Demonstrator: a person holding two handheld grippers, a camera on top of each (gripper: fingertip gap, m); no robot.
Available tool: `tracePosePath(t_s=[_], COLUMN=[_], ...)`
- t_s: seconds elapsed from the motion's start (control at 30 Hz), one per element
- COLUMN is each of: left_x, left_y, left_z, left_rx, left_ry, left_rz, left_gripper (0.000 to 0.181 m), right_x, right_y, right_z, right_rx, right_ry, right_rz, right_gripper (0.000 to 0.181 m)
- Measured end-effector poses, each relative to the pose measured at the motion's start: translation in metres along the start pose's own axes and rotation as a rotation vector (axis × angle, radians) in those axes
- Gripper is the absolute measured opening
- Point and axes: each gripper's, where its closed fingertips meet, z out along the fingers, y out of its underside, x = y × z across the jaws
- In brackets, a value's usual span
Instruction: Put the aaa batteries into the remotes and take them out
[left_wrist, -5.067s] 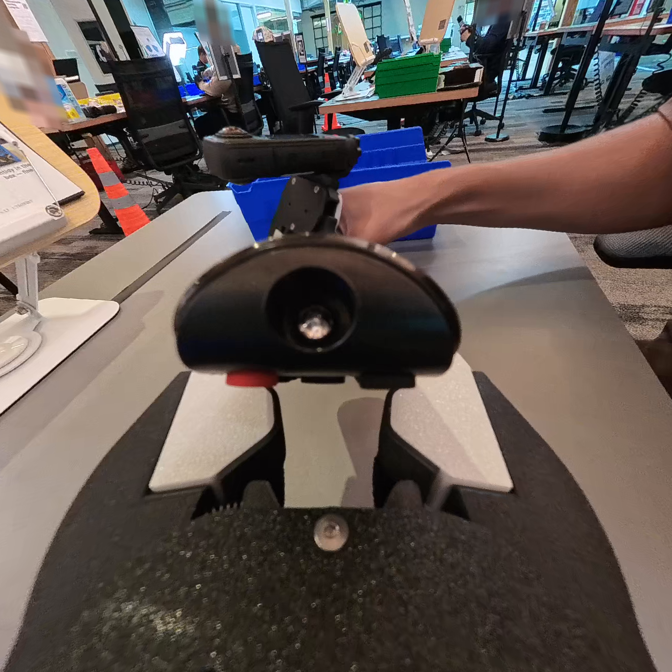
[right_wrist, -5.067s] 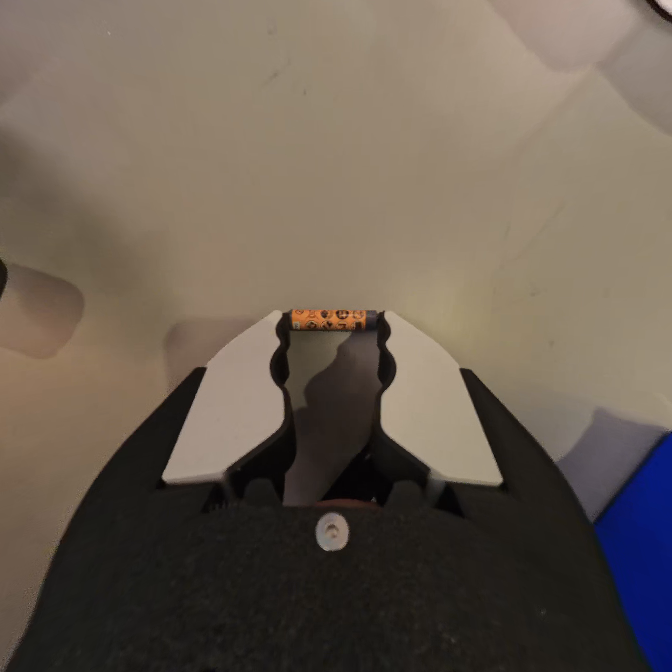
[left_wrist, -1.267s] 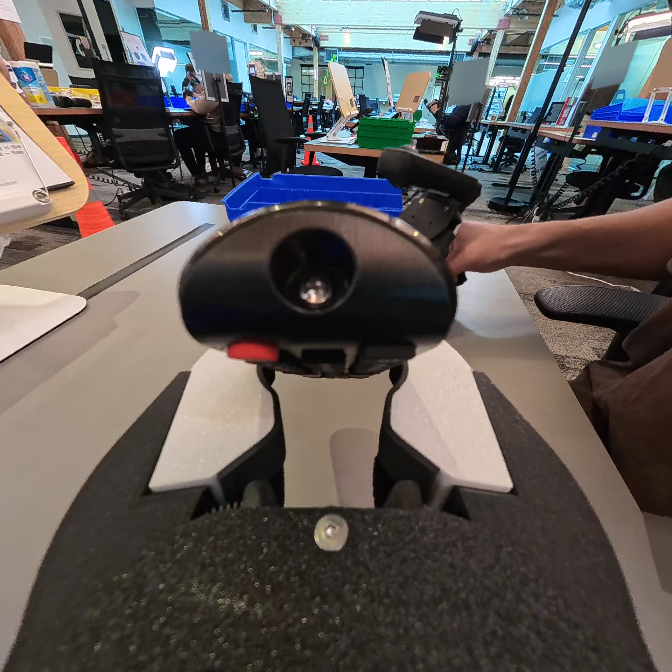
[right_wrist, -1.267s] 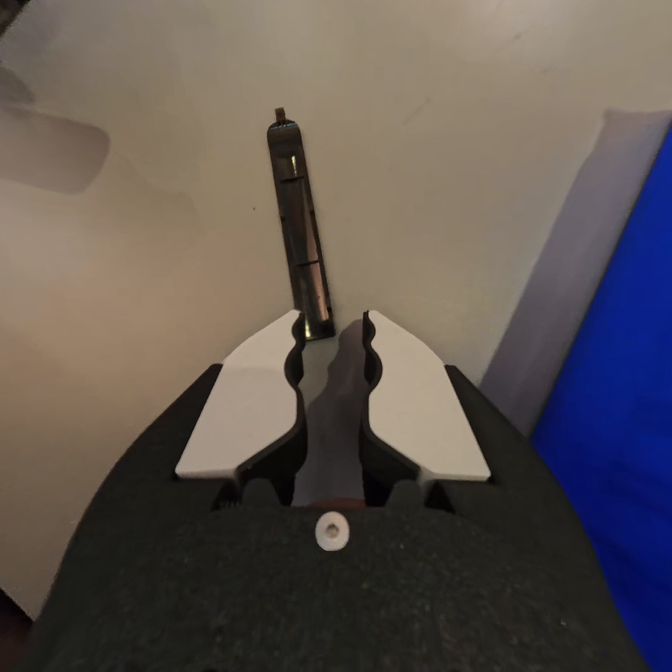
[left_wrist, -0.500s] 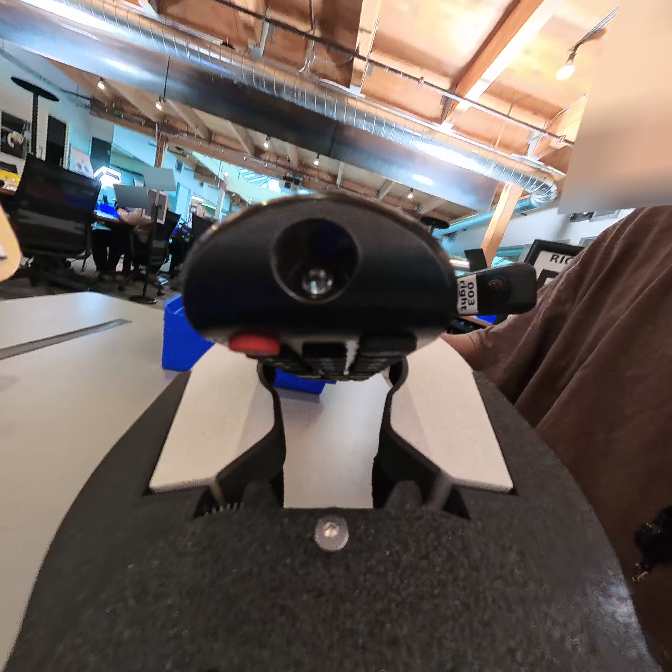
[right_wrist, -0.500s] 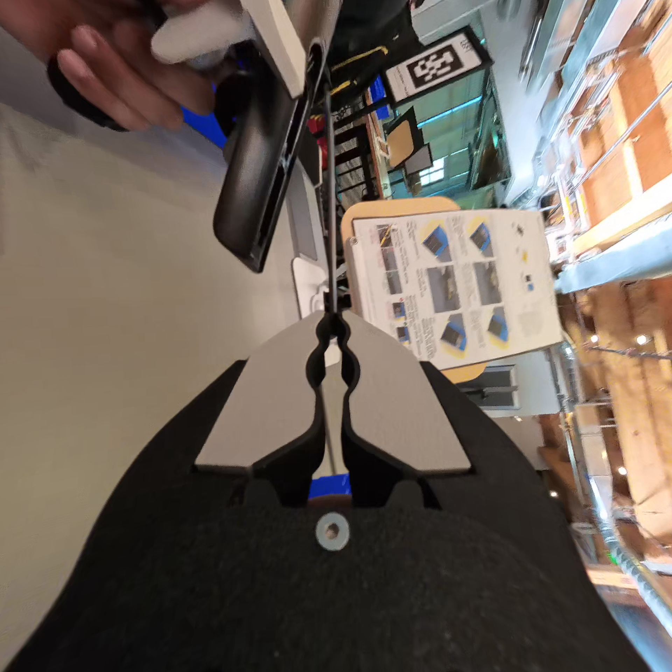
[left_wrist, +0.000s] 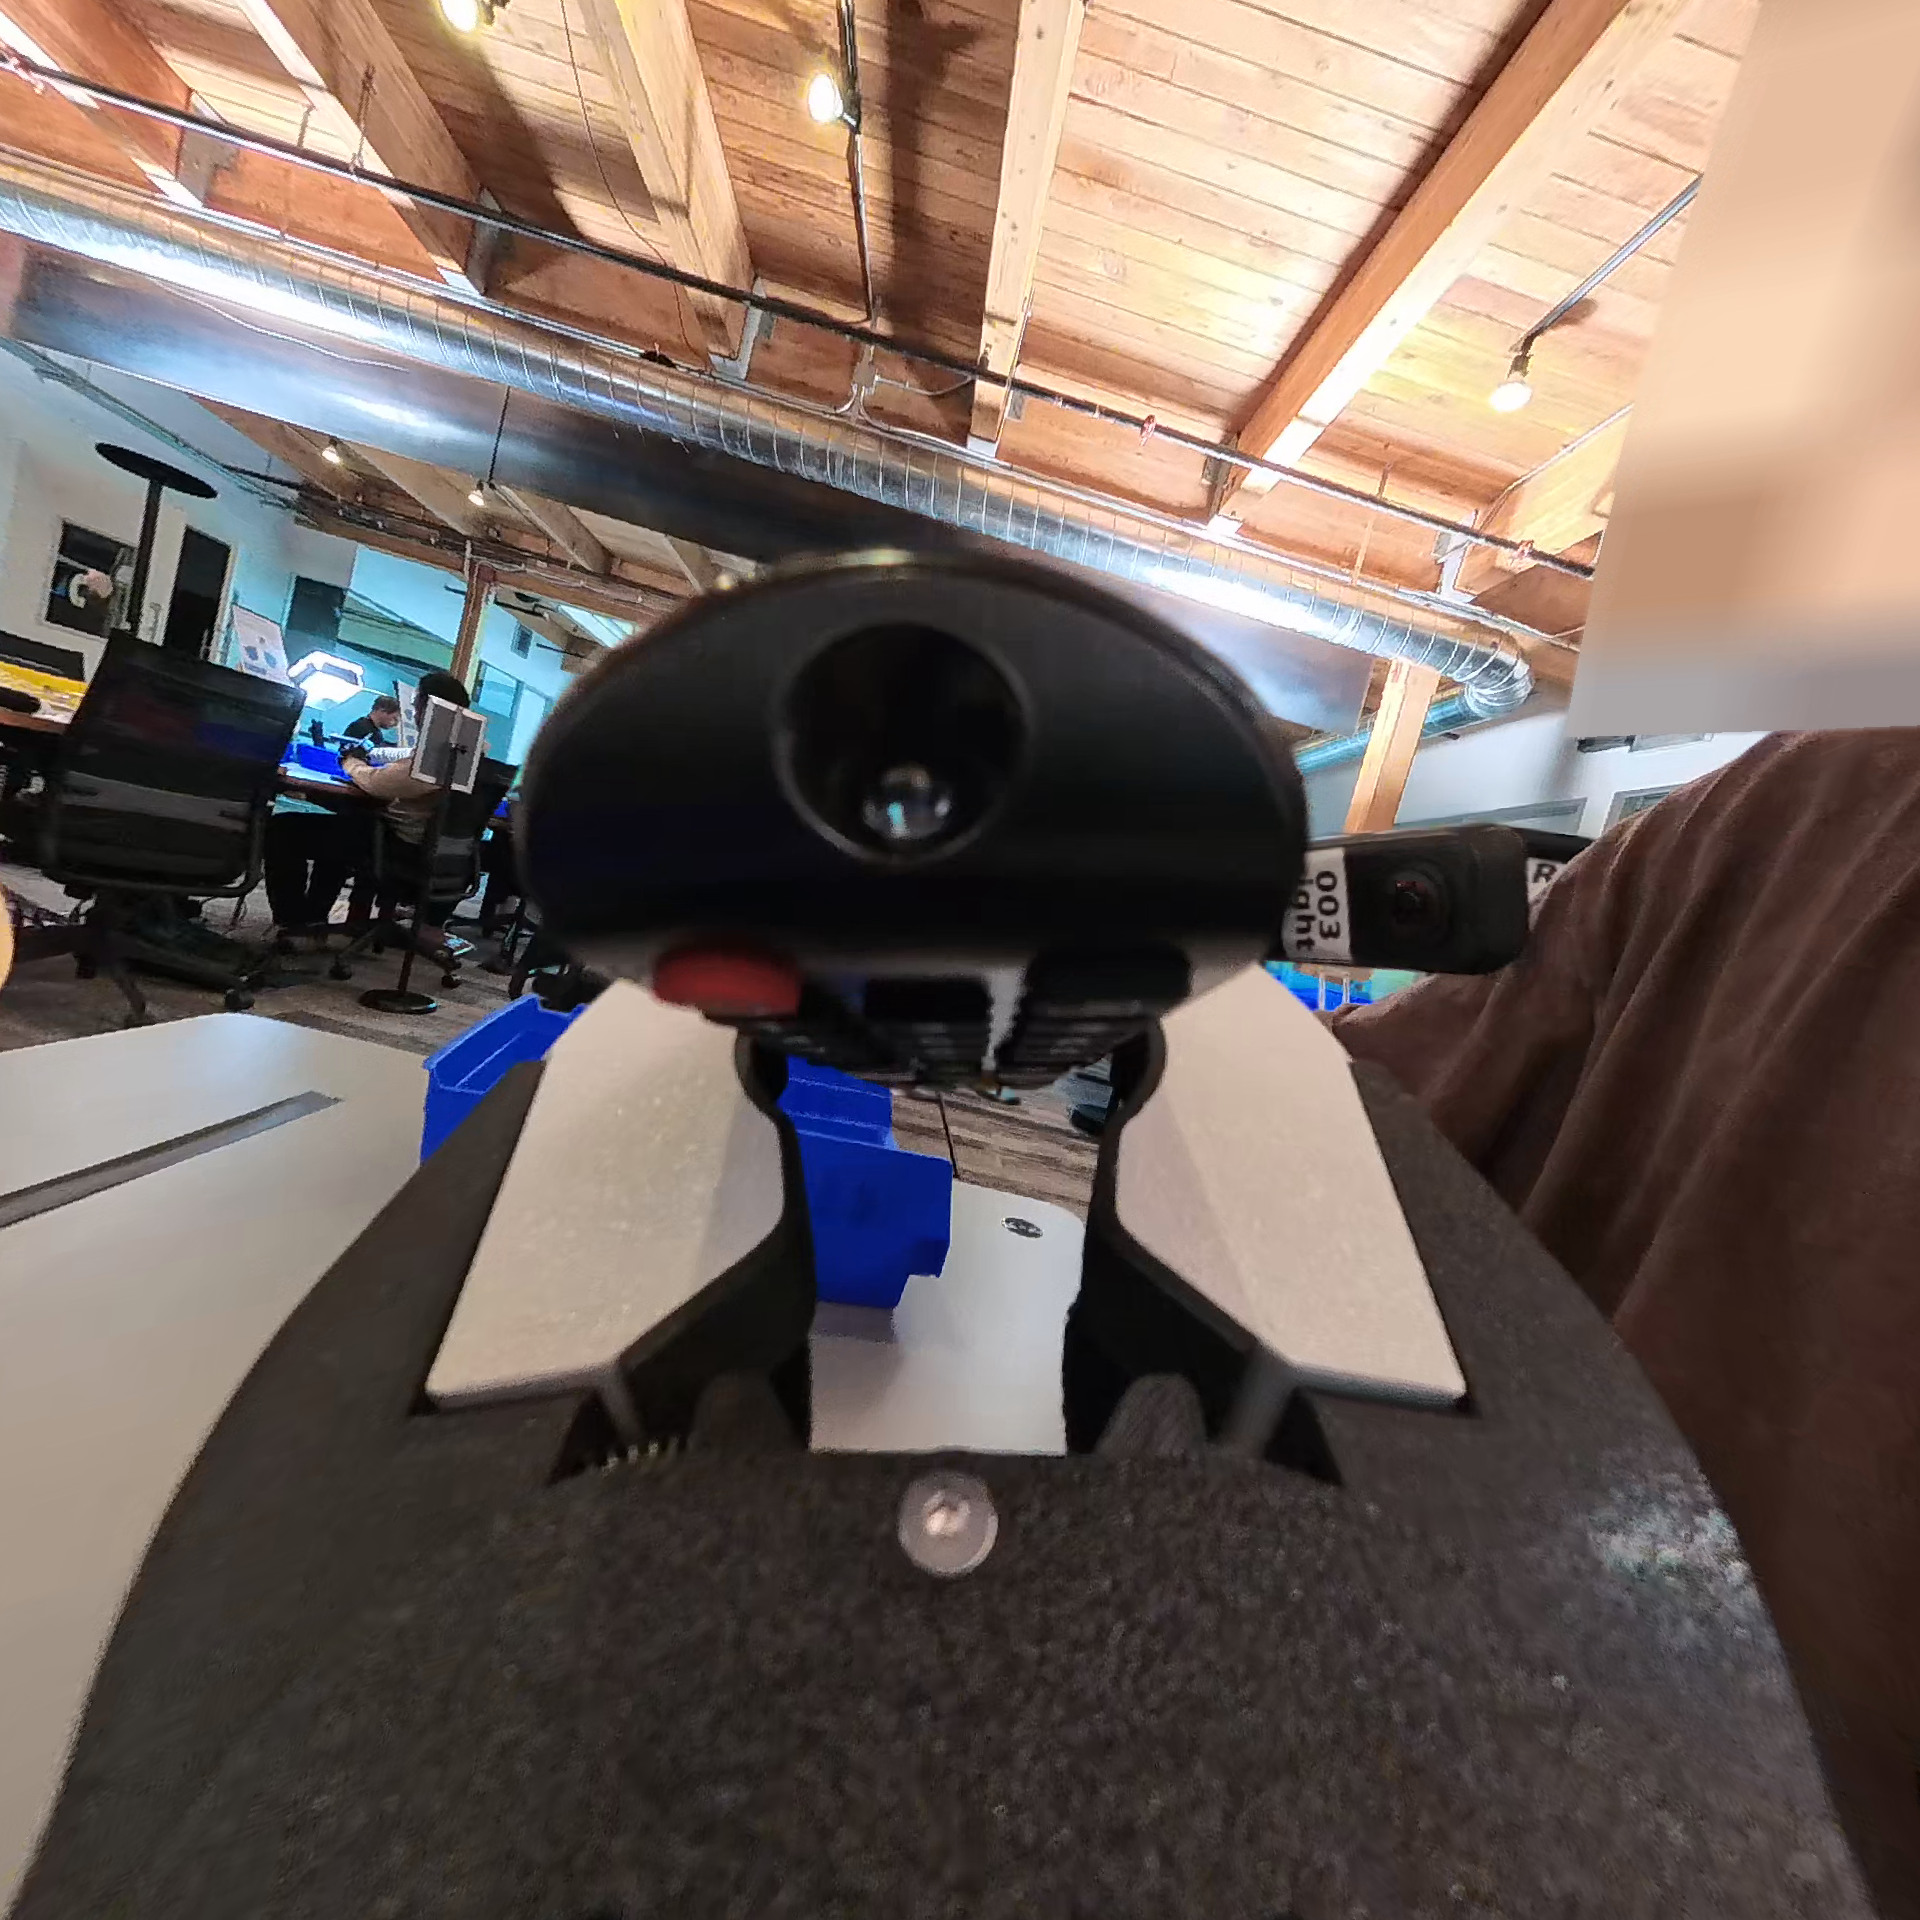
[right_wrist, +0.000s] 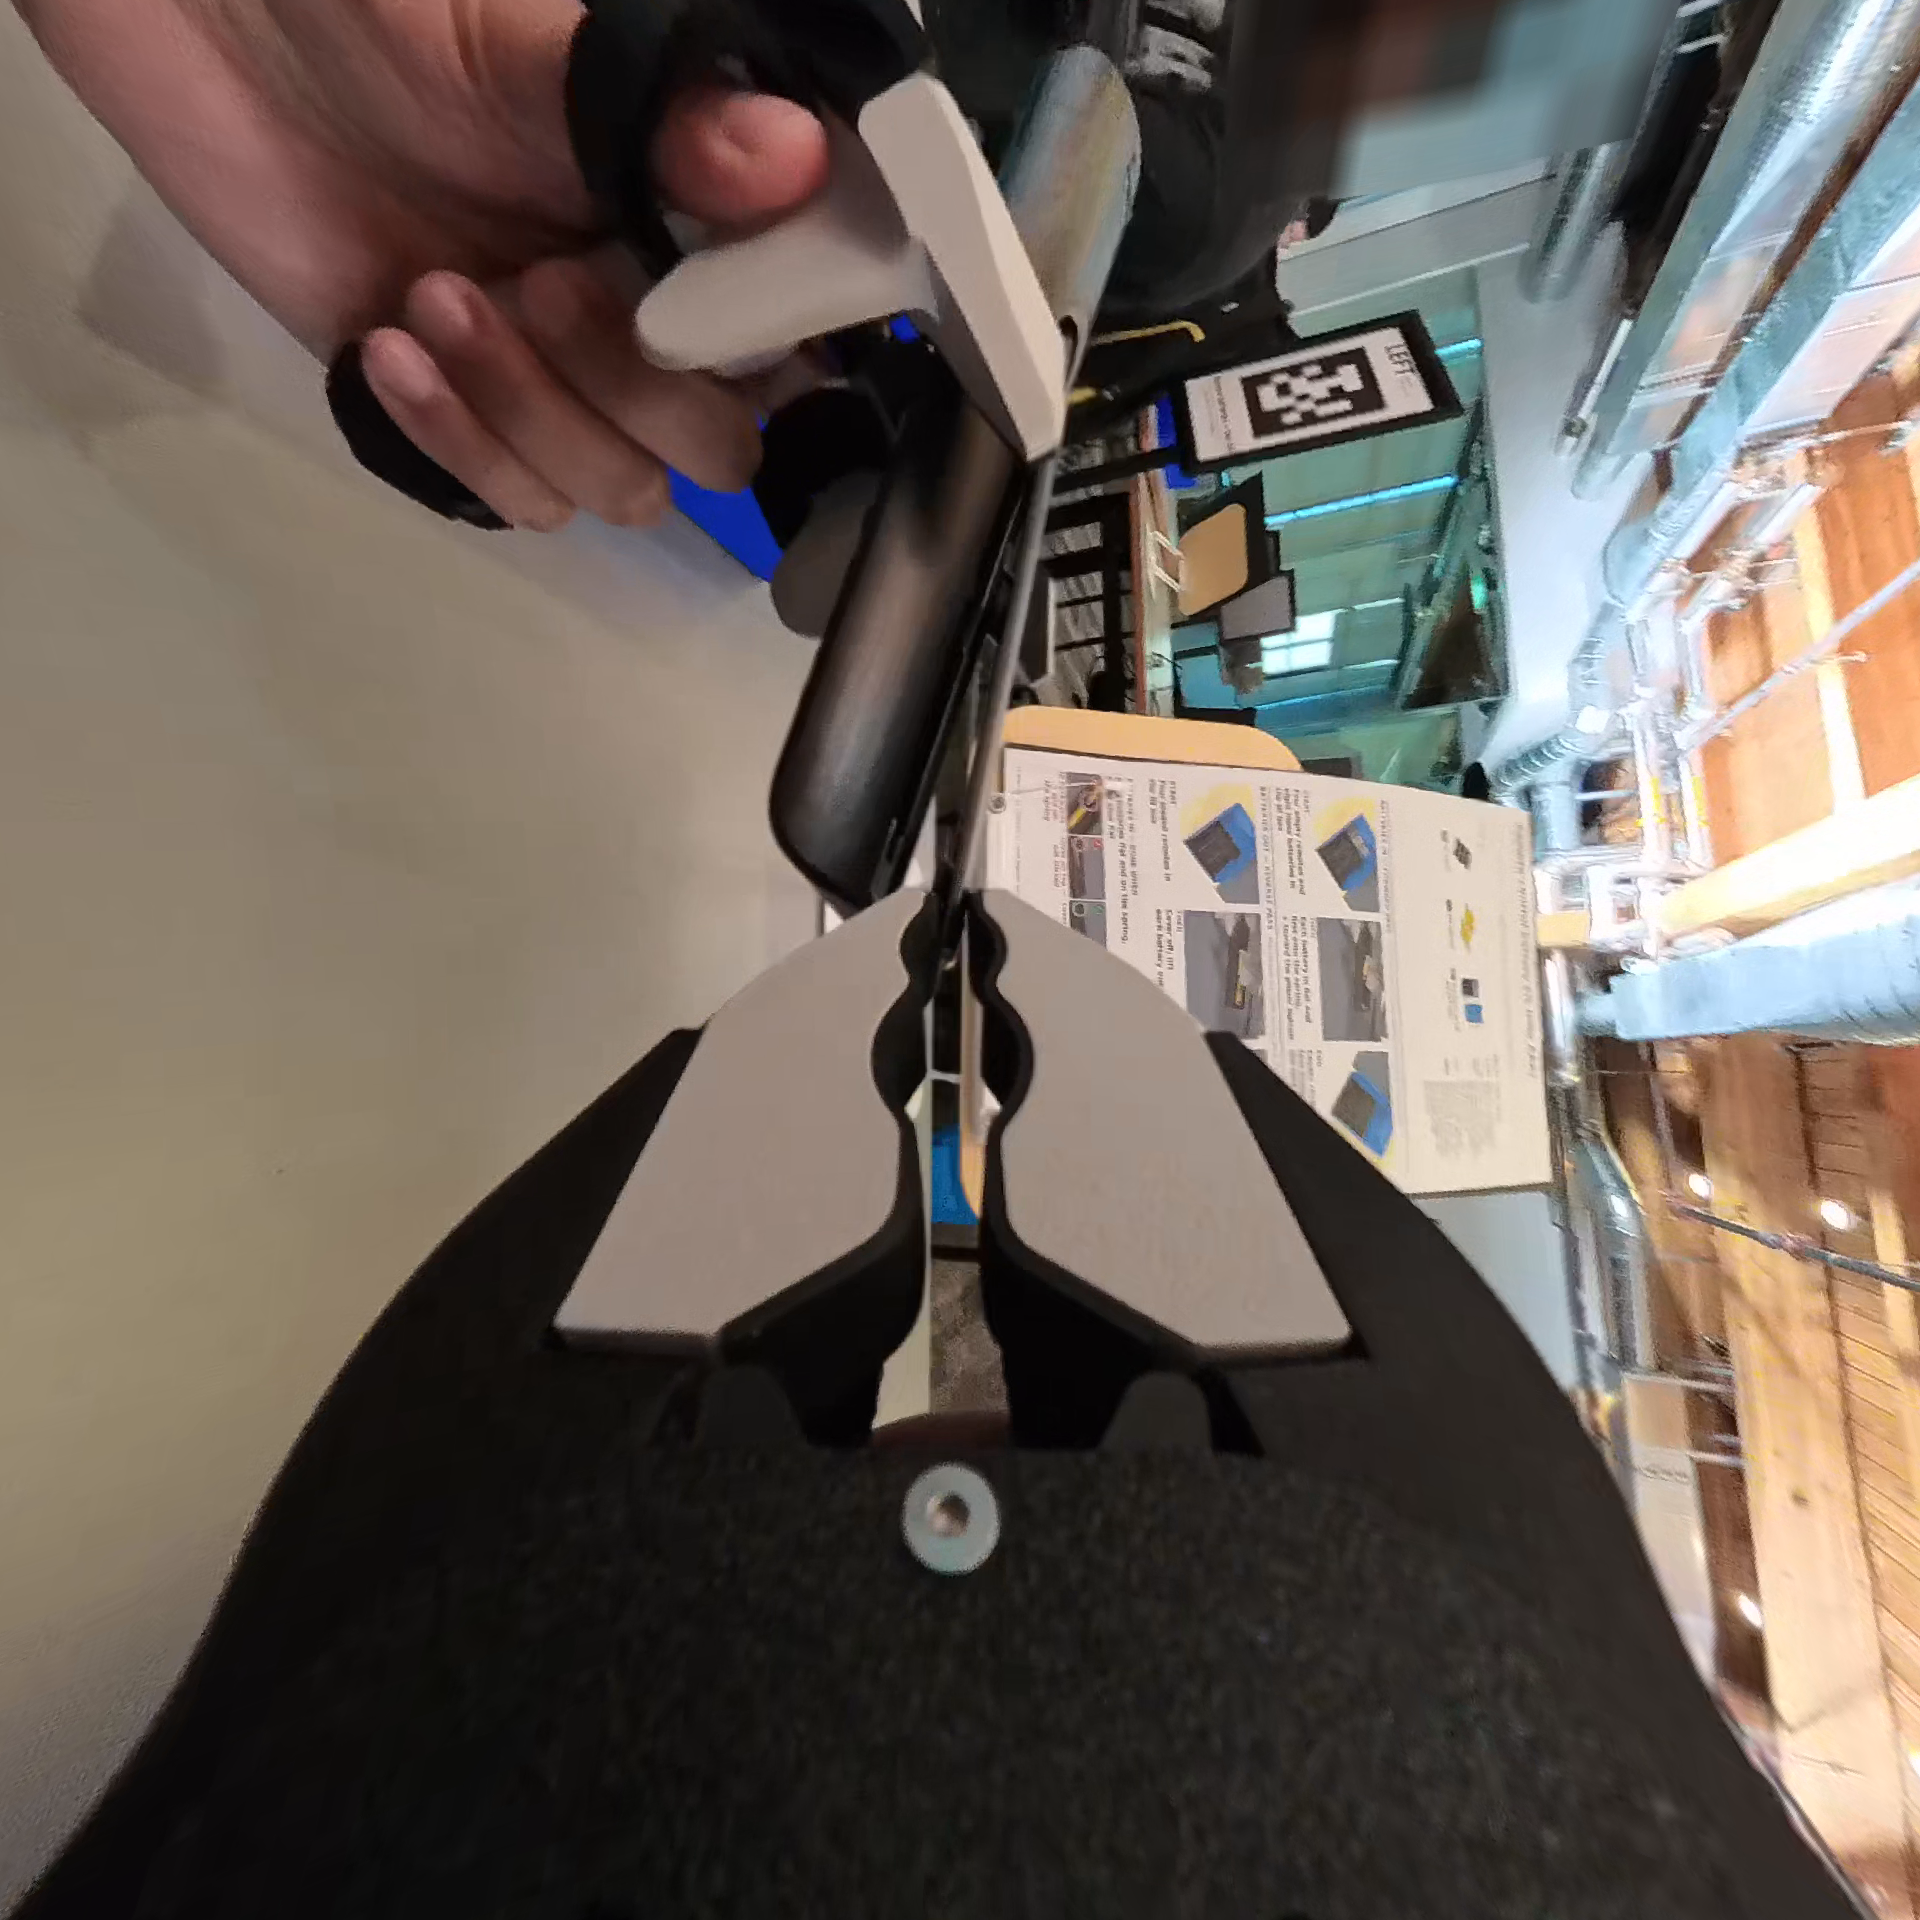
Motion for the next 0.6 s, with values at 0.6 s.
tracePosePath(t_s=[0.6], left_x=[0.012], left_y=[-0.010], left_z=[0.006], left_rx=[0.050], left_ry=[0.062], left_rz=[-0.029], left_gripper=[0.061], right_x=[-0.004], right_y=[-0.006], right_z=[-0.013], right_rx=[0.052], right_ry=[-0.211], right_rz=[-0.060], right_gripper=[0.011])
